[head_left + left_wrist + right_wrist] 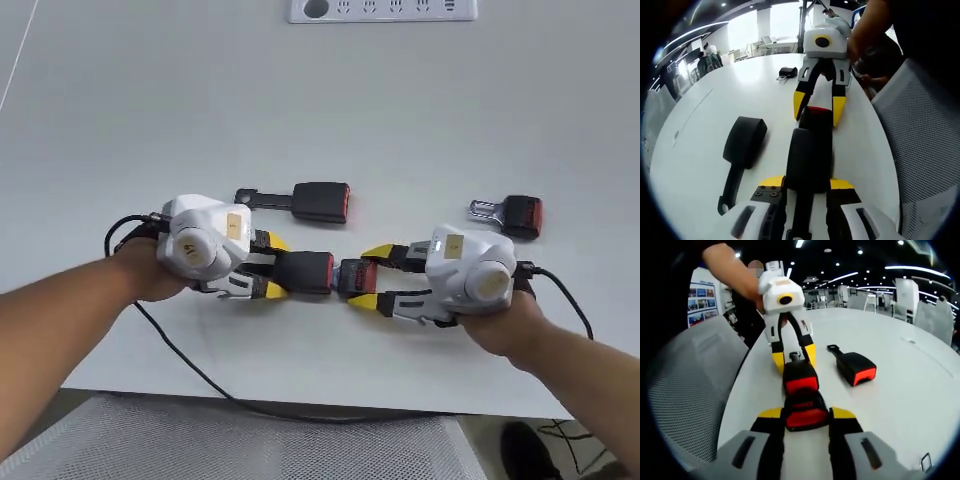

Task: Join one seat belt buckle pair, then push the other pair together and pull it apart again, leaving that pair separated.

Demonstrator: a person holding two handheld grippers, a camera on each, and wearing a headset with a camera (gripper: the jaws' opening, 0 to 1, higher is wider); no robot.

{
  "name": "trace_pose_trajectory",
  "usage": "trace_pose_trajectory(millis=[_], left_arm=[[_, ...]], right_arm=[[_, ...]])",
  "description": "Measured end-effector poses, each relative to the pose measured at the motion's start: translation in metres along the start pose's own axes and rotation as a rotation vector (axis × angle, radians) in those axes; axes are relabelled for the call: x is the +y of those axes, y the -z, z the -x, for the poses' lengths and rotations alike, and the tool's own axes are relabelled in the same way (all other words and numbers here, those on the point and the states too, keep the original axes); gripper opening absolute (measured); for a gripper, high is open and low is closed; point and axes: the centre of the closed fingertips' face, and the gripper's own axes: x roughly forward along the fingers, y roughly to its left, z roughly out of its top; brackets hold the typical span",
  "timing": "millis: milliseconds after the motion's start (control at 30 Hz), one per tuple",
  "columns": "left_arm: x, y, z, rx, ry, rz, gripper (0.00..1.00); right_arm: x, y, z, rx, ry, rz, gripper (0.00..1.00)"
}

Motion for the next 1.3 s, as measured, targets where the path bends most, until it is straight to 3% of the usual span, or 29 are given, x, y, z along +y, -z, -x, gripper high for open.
trace_pose_trajectory(millis=[333, 433, 533, 733, 767, 833, 900, 933, 967, 1033, 1167, 1267, 1300], left_arm=[[0.001, 0.002, 0.000, -0.002, 0.004, 0.003, 0.31], [0.000, 0.002, 0.000, 0.036, 0.015, -0.035, 0.32], [0.001, -0.001, -0.001, 0.048, 0.016, -0.051, 0.33], [-0.002, -0.003, -0.003, 0.068, 0.009, -0.024, 0.36], [-0.004, -0.003, -0.003, 0.073, 0.014, -0.011, 0.38], [-0.007, -0.006, -0.003, 0.076, 0.019, 0.007, 0.45], [-0.008, -0.002, -0.003, 0.127, -0.006, 0.029, 0.58], [-0.008, -0.001, -0.002, 0.134, -0.015, 0.044, 0.65], [-0.008, -0.009, 0.000, 0.101, -0.021, 0.051, 0.73], [-0.005, -0.020, 0.004, 0.037, -0.039, 0.070, 0.80], [0.006, -0.022, 0.013, 0.054, -0.092, 0.021, 0.92], [0.015, -0.028, 0.022, 0.045, -0.107, 0.025, 0.90], [0.022, -0.030, 0.025, 0.034, -0.124, 0.017, 0.90]], right_arm=[[0.003, 0.000, -0.001, -0.008, 0.005, 0.000, 0.33], [0.003, 0.000, -0.002, -0.011, 0.000, 0.005, 0.34], [0.004, -0.001, -0.002, 0.002, 0.005, 0.006, 0.34], [0.005, -0.003, -0.003, 0.046, 0.022, 0.034, 0.36], [0.005, -0.002, -0.004, 0.064, 0.031, 0.025, 0.37], [0.008, -0.002, -0.005, 0.080, 0.023, -0.013, 0.51], [0.006, -0.015, -0.004, 0.019, 0.046, -0.025, 0.71], [0.006, -0.019, -0.001, 0.004, 0.050, -0.026, 0.75], [0.005, -0.023, 0.004, -0.007, 0.057, -0.027, 0.77], [0.002, -0.026, 0.012, -0.012, 0.070, -0.034, 0.81], [-0.008, -0.025, 0.032, -0.018, 0.106, -0.038, 0.83], [-0.023, -0.024, 0.055, -0.025, 0.148, -0.032, 0.83], [-0.028, -0.024, 0.060, -0.025, 0.161, -0.034, 0.83]])
